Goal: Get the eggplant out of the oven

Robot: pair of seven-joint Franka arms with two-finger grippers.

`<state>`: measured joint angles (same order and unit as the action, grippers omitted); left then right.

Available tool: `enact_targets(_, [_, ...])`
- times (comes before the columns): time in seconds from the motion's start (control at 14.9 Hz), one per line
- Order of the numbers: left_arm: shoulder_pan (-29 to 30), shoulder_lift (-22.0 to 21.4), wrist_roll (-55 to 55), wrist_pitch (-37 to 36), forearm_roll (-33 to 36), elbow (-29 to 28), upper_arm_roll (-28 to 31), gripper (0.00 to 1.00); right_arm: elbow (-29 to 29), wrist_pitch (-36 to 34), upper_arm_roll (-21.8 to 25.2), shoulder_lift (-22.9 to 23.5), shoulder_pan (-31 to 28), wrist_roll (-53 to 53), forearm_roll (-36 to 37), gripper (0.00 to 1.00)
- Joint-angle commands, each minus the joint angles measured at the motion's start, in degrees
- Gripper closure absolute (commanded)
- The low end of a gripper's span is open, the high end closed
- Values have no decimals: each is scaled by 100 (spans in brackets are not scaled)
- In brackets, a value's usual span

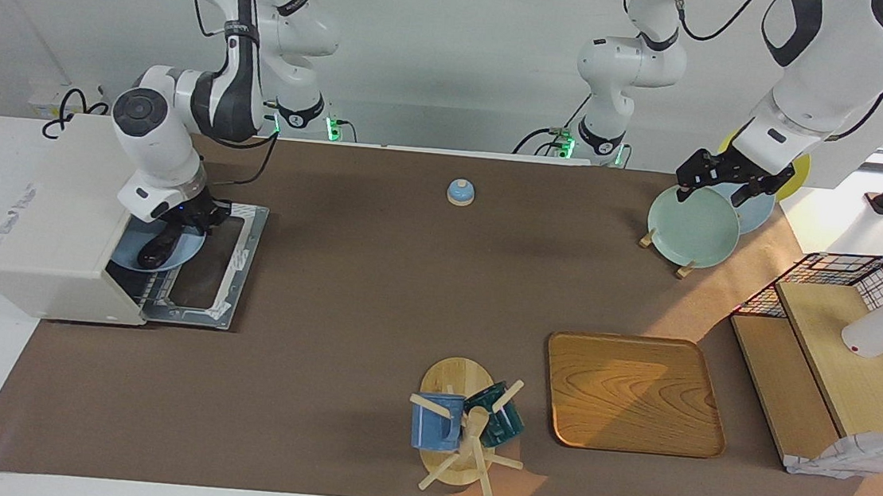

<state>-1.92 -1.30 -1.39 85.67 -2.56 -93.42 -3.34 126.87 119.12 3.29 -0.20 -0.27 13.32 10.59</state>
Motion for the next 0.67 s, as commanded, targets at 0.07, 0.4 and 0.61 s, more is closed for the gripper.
enact_targets(0.07, [52, -151, -28, 2, 98, -141, -26, 0, -537, -739, -74, 80, 911, -40, 145, 100])
enact_targets(0.4, [60, -151, -28, 37, 98, -132, -26, 0, -1137, -1146, -91, 239, 2967, -2232, 40, 100])
enact_targets(0.61, [148, -142, -28, 186, 89, -141, -17, 0, -1749, -1066, -91, 816, 3901, -3396, -249, 100])
